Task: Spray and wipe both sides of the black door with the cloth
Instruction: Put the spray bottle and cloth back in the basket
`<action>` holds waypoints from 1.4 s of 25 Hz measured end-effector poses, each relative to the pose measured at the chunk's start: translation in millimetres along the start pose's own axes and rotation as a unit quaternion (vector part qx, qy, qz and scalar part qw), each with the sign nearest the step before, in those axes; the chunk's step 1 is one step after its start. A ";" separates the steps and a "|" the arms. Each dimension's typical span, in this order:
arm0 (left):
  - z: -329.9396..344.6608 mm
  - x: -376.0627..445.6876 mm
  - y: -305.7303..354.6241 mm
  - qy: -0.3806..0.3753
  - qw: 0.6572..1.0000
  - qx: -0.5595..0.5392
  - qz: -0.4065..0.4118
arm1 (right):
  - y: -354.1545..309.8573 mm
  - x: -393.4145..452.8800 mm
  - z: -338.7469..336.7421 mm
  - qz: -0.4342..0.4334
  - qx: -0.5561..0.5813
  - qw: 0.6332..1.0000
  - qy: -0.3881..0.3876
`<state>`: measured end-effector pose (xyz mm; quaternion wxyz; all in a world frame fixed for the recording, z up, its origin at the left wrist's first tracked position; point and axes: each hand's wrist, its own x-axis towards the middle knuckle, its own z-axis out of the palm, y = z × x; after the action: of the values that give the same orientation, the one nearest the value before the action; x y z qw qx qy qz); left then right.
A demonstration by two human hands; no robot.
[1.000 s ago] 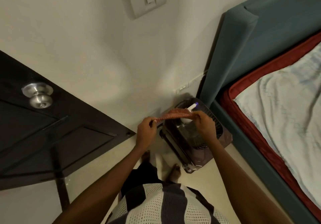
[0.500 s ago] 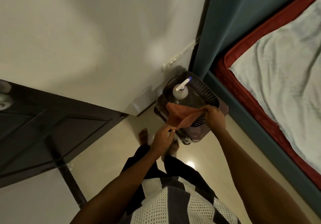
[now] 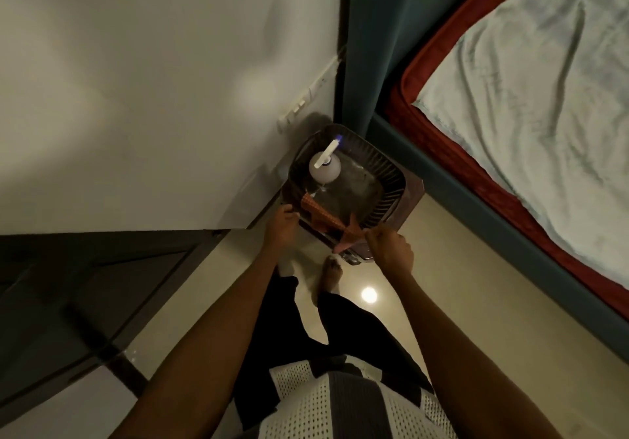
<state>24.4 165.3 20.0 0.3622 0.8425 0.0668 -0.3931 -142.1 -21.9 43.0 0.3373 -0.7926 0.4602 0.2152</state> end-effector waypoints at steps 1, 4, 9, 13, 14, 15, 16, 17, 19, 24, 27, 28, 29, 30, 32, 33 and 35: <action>-0.8 11.0 1.4 -0.011 1.000 0.007 -0.006 | -0.7 -5.7 8.5 0.016 0.009 1.000 -0.002; 5.1 36.6 4.8 -0.046 0.998 0.031 -0.002 | -10.9 -10.6 35.5 0.067 0.069 0.995 0.004; 13.9 52.8 1.5 -0.059 0.998 -0.007 -0.017 | -44.2 -4.6 57.7 0.156 0.152 0.976 0.031; -0.7 49.9 10.3 -0.040 0.995 0.072 0.052 | -58.5 -4.9 67.1 0.210 0.163 0.961 0.074; -4.6 49.4 12.0 -0.044 0.993 0.088 0.071 | -61.1 -5.6 69.5 0.216 0.162 0.959 0.086; -8.1 48.3 13.8 -0.050 0.990 0.097 0.084 | -63.4 -6.8 71.9 0.219 0.157 0.958 0.095; -12.1 48.3 15.9 -0.060 0.988 0.104 0.093 | -65.7 -7.8 75.8 0.223 0.157 0.956 0.105; -15.2 49.8 17.1 -0.069 0.987 0.107 0.097 | -67.3 -8.8 79.9 0.224 0.165 0.954 0.116; -22.2 55.1 18.3 -0.085 0.985 0.112 0.097 | -69.8 -12.4 85.9 0.218 0.208 0.944 0.137; -43.5 68.7 31.5 -0.048 0.982 0.142 0.113 | -56.1 -22.3 79.0 0.197 0.356 0.892 0.197; -54.6 82.1 39.2 -0.027 0.975 0.177 0.128 | -33.0 -23.0 74.9 0.216 0.348 0.891 0.195; -57.0 86.6 41.4 -0.029 0.968 0.201 0.144 | -25.4 -22.7 75.7 0.213 0.325 0.903 0.185; -58.7 89.3 44.5 -0.035 0.959 0.227 0.165 | -19.2 -23.0 76.1 0.201 0.296 0.917 0.174; -59.7 90.6 48.3 -0.038 0.948 0.255 0.186 | -14.3 -23.0 76.3 0.185 0.261 0.934 0.161; -62.2 92.8 53.0 -0.035 0.928 0.296 0.223 | -8.6 -21.5 76.5 0.152 0.181 0.961 0.144; -64.0 94.6 54.4 -0.034 0.921 0.308 0.238 | -7.9 -20.3 75.8 0.140 0.144 0.969 0.143; -66.8 98.6 54.6 -0.056 0.910 0.315 0.265 | -8.2 -18.1 76.2 0.129 0.090 0.977 0.146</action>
<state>154.3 152.9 9.0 0.1720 0.8763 -0.3064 -0.3295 -146.1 47.4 5.8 0.3058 -0.7156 0.6205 0.0969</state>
